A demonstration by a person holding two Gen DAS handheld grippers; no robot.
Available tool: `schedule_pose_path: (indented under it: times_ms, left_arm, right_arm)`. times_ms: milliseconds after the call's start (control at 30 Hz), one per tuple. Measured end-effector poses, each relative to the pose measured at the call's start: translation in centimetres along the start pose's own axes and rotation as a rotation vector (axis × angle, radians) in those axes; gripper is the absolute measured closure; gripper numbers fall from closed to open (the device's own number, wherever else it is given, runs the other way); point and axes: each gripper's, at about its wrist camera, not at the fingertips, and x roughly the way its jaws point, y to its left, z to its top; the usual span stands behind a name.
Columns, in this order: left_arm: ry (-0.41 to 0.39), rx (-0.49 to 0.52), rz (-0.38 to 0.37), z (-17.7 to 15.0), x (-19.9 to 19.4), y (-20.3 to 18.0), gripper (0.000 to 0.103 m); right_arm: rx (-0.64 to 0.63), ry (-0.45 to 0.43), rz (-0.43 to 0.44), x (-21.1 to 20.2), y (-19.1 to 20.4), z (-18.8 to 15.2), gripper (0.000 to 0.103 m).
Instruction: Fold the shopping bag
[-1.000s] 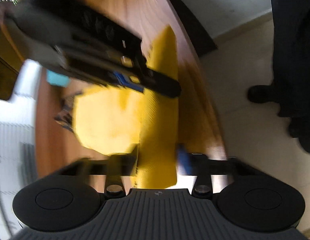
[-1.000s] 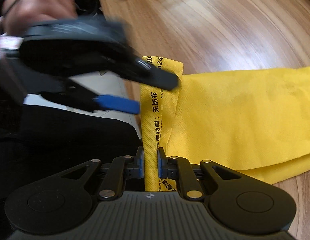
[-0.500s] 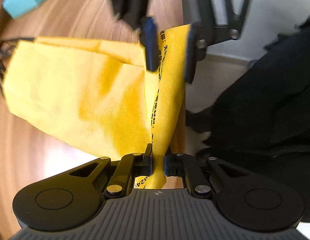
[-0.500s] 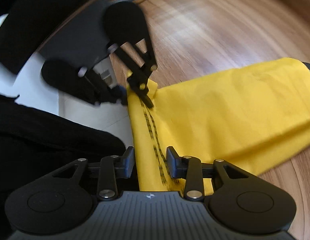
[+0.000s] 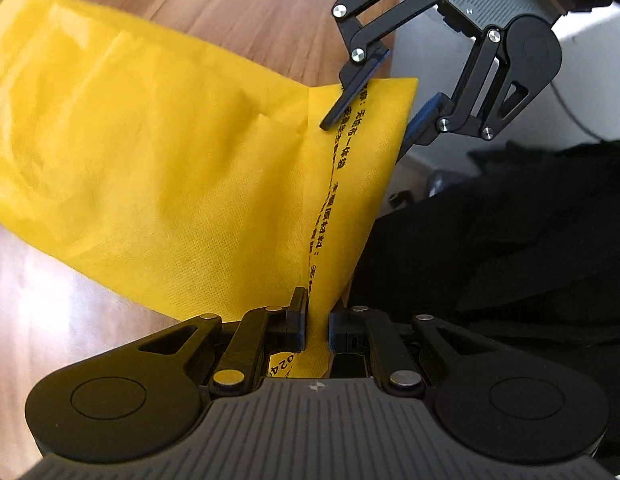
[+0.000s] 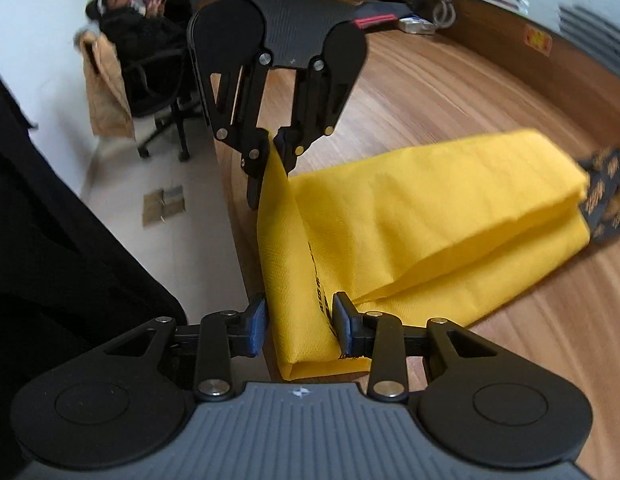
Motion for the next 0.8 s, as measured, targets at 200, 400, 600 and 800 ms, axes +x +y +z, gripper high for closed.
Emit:
schedule_pose_path:
  times_ms: [200, 400, 600, 800]
  left_arm:
    - [0.004, -0.071, -0.071, -0.2, -0.2, 1.7, 0.092]
    - [-0.027, -0.168, -0.134, 1.1, -0.9, 5.9, 0.090]
    - [-0.100, -0.169, -0.044, 1.0, -3.7, 5.6, 0.089]
    - [-0.173, -0.187, 0.065, 0.1, -5.5, 4.5, 0.081]
  right_arm:
    - [0.073, 0.010, 0.059, 1.2, -2.1, -1.7, 0.060]
    - [0.345, 0.022, 0.242, 1.6, -7.5, -1.6, 0.077]
    - [0.828, 0.027, 0.449, 4.1, -13.6, -3.7, 0.081]
    - [1.015, 0.087, 0.482, 5.6, -14.4, -3.8, 0.081]
